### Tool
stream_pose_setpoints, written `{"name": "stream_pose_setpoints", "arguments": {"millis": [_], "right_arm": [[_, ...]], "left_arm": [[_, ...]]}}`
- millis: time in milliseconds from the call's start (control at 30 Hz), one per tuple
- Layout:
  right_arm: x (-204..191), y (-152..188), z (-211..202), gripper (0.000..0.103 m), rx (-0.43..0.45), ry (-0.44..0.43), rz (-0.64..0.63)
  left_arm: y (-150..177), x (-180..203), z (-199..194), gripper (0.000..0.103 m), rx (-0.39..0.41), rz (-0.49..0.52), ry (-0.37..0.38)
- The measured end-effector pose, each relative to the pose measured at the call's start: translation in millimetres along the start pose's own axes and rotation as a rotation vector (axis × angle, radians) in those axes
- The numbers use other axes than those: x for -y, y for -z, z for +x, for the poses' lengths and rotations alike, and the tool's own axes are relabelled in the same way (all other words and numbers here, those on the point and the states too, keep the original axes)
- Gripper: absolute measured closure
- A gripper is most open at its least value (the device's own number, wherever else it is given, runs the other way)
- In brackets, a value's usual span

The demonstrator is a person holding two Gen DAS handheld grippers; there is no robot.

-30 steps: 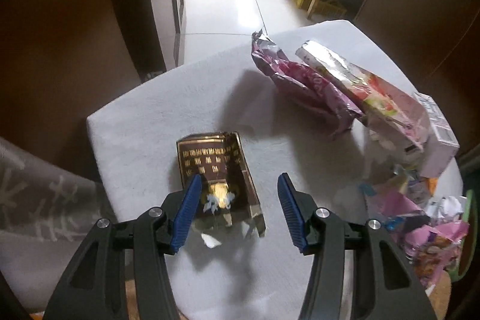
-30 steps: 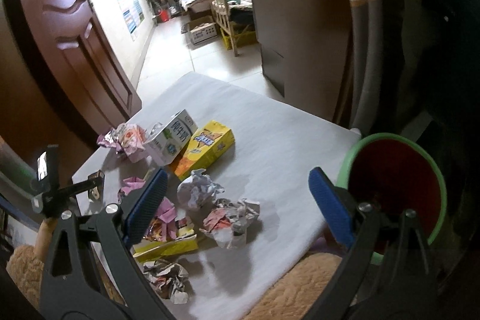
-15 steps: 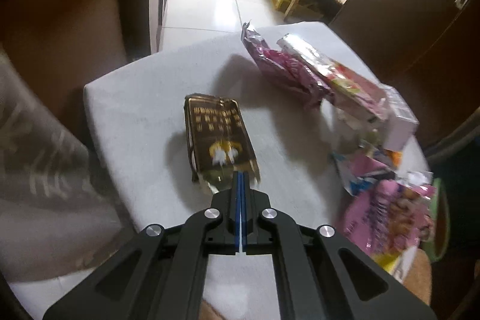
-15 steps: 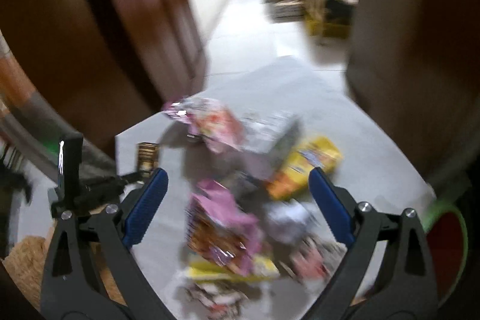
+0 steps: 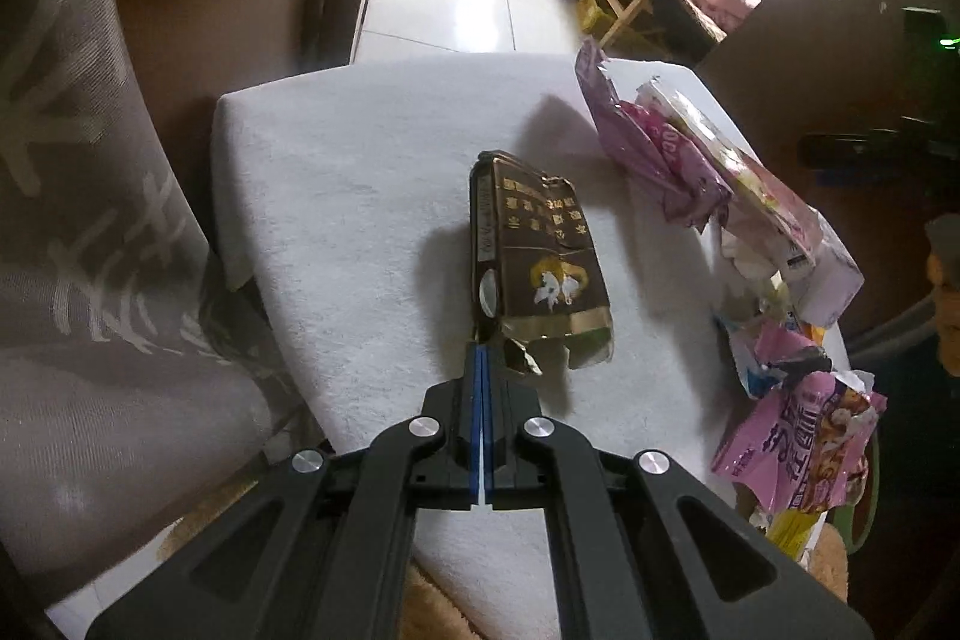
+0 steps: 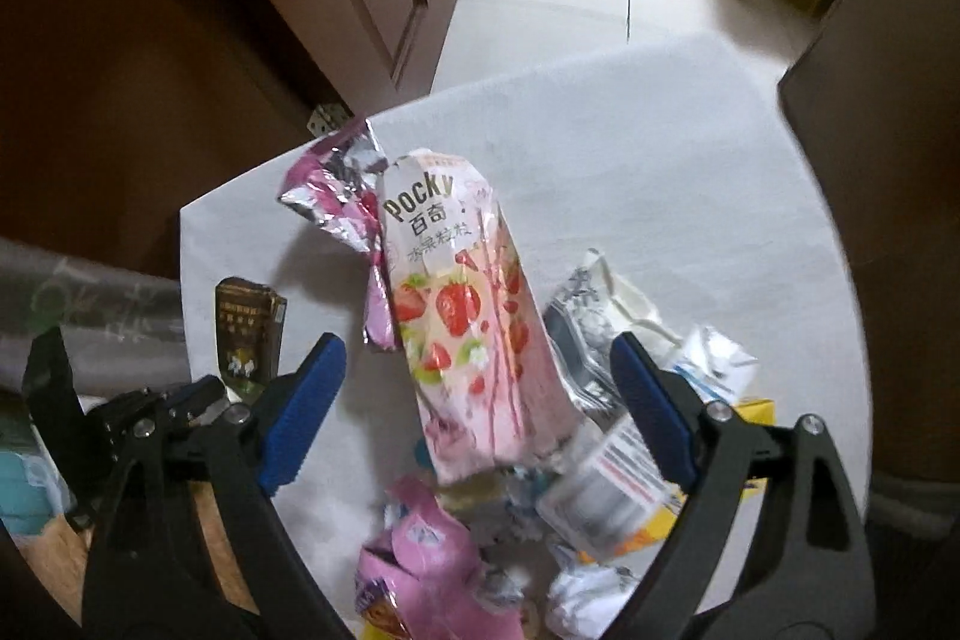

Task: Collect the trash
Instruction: 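Grasp the pink Pocky box with the right tool while the left tool approaches the gold cigarette pack, then close the left tool on the gold cigarette pack and lift it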

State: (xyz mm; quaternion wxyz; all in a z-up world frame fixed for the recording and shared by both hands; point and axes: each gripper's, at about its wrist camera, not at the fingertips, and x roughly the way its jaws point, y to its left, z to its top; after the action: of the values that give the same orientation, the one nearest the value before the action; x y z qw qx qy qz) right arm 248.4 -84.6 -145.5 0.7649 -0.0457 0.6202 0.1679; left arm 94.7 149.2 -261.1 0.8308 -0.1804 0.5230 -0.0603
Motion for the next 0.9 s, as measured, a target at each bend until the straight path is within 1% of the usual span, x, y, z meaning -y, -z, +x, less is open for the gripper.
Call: {"name": "stream_pose_setpoints", "arguments": {"millis": [100,200,233,267,300,333,367,433,567,633,700,767,800,833,867,900], "right_arm": [[4,-5,20,0.014,-0.049,-0.016,0.040],[4,-6,36,0.014,-0.098,-0.031,0.044],[3,-6,38,0.018,-0.105,-0.029,0.040],[2,-5,41,0.025,-0.111,-0.029,0.036],[1,-3,43,0.027,-0.118,-0.033,0.033],[0,0,44,0.035,-0.115,-0.038,0.032],[0,0,43,0.040,-0.106,-0.045,0.032],[2,3,37,0.043,-0.078,-0.096,0.061],[0,13,18,0.046,-0.014,-0.170,0.082],[-3,22,1,0.046,0.033,-0.221,0.094],[-4,36,-21,0.046,0.088,-0.261,0.108],[-3,55,-41,0.046,0.136,-0.279,0.120],[-3,71,-53,0.046,0.167,-0.283,0.128],[-2,83,-61,0.046,0.188,-0.279,0.134],[-1,103,-71,0.046,0.218,-0.265,0.144],[-3,113,-75,0.046,0.235,-0.252,0.147]], "left_arm": [[-1,0,4,0.103,-0.014,0.005,0.016],[-2,2,7,0.103,-0.017,0.012,0.015],[-2,3,8,0.103,-0.017,0.011,0.017],[-2,2,8,0.103,-0.018,0.009,0.018],[0,-3,6,0.101,-0.019,0.008,0.021],[0,-3,6,0.101,-0.020,0.005,0.023],[-1,-3,7,0.101,-0.020,0.003,0.023],[-2,-3,8,0.101,-0.020,0.004,0.022],[-2,-2,10,0.101,-0.017,0.006,0.014],[-3,-3,9,0.101,-0.013,0.003,0.013],[-4,-3,9,0.100,-0.006,-0.001,0.011],[-2,-1,8,0.100,0.005,0.002,0.007],[-3,2,7,0.100,0.015,0.010,0.006],[-5,4,5,0.099,0.022,0.016,0.007],[-7,8,5,0.089,0.034,0.026,0.010],[-9,12,5,0.077,0.042,0.034,0.011]]}}
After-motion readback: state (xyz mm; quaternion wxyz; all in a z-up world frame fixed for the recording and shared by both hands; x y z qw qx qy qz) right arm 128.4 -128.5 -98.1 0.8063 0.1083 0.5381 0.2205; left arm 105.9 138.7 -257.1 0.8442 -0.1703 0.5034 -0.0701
